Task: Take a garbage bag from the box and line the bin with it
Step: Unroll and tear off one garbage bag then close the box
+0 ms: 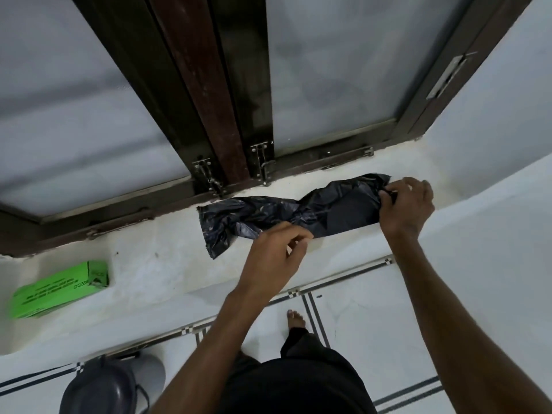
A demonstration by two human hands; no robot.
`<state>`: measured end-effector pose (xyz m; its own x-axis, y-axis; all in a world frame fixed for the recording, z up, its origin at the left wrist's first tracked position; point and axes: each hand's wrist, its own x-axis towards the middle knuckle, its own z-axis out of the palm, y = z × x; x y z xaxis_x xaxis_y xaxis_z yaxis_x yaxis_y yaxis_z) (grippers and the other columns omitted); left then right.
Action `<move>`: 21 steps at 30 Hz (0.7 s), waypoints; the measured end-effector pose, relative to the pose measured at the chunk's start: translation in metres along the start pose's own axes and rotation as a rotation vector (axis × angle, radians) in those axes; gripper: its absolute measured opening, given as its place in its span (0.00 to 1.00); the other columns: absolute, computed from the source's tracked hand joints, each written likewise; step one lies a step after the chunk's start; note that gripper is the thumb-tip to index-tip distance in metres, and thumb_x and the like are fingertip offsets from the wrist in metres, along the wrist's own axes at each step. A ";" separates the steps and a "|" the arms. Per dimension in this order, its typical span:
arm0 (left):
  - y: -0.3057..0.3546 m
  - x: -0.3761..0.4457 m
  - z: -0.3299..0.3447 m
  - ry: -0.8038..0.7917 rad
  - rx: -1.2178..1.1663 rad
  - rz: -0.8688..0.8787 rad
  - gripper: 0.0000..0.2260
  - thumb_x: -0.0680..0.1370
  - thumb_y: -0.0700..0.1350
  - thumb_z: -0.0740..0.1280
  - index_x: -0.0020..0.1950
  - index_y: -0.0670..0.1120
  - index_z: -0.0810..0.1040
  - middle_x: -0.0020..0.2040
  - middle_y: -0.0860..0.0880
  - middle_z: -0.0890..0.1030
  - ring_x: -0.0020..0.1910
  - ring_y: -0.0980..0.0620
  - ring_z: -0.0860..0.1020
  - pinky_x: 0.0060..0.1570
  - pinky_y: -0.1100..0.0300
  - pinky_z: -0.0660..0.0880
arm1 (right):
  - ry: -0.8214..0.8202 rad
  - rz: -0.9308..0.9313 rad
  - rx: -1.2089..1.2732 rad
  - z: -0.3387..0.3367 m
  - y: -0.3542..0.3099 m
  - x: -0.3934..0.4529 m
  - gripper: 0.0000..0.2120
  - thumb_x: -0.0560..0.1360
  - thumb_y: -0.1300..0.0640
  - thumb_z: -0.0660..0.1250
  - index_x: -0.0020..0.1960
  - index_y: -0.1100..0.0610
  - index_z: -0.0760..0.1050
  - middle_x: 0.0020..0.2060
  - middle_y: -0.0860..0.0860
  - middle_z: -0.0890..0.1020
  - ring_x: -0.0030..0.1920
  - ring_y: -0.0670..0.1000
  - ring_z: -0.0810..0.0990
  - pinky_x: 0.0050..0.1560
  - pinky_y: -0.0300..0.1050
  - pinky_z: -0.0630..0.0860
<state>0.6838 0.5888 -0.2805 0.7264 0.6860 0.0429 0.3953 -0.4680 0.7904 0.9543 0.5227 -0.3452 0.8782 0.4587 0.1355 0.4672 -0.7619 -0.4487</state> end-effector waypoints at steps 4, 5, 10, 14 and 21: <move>0.010 -0.003 0.001 0.026 -0.107 -0.103 0.07 0.79 0.43 0.67 0.53 0.48 0.84 0.49 0.57 0.83 0.46 0.60 0.80 0.42 0.72 0.73 | -0.028 -0.076 0.462 -0.034 -0.009 -0.025 0.06 0.79 0.57 0.66 0.53 0.58 0.75 0.47 0.54 0.80 0.47 0.51 0.78 0.47 0.35 0.73; 0.014 -0.005 0.000 0.029 -0.158 -0.135 0.07 0.80 0.43 0.67 0.53 0.48 0.84 0.49 0.57 0.84 0.46 0.61 0.80 0.43 0.72 0.73 | -0.084 -0.092 0.609 -0.048 -0.015 -0.039 0.05 0.78 0.58 0.67 0.52 0.58 0.74 0.45 0.53 0.80 0.44 0.49 0.77 0.44 0.31 0.72; 0.034 -0.024 -0.003 -0.036 -0.449 -0.220 0.05 0.79 0.47 0.69 0.51 0.51 0.85 0.46 0.56 0.85 0.46 0.60 0.81 0.50 0.62 0.78 | -0.398 -0.098 0.994 -0.096 -0.048 -0.129 0.12 0.73 0.70 0.71 0.50 0.63 0.69 0.36 0.56 0.81 0.33 0.55 0.80 0.32 0.47 0.80; 0.028 -0.068 -0.016 -0.094 -0.586 -0.221 0.03 0.77 0.45 0.72 0.44 0.49 0.84 0.39 0.49 0.83 0.41 0.54 0.79 0.49 0.52 0.79 | -0.540 -0.073 1.086 -0.109 -0.063 -0.210 0.18 0.68 0.75 0.73 0.49 0.65 0.67 0.32 0.60 0.75 0.30 0.50 0.78 0.33 0.42 0.79; -0.008 -0.183 -0.035 -0.087 -0.668 -0.310 0.05 0.78 0.39 0.70 0.44 0.38 0.80 0.36 0.43 0.81 0.37 0.50 0.80 0.44 0.52 0.82 | -0.692 -0.038 1.059 -0.099 -0.058 -0.327 0.16 0.70 0.65 0.75 0.53 0.60 0.73 0.39 0.58 0.80 0.42 0.54 0.81 0.47 0.52 0.82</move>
<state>0.5279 0.4865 -0.2729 0.6897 0.6723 -0.2689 0.1832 0.1972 0.9631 0.6496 0.3719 -0.2762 0.4794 0.8587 -0.1810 -0.1008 -0.1510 -0.9834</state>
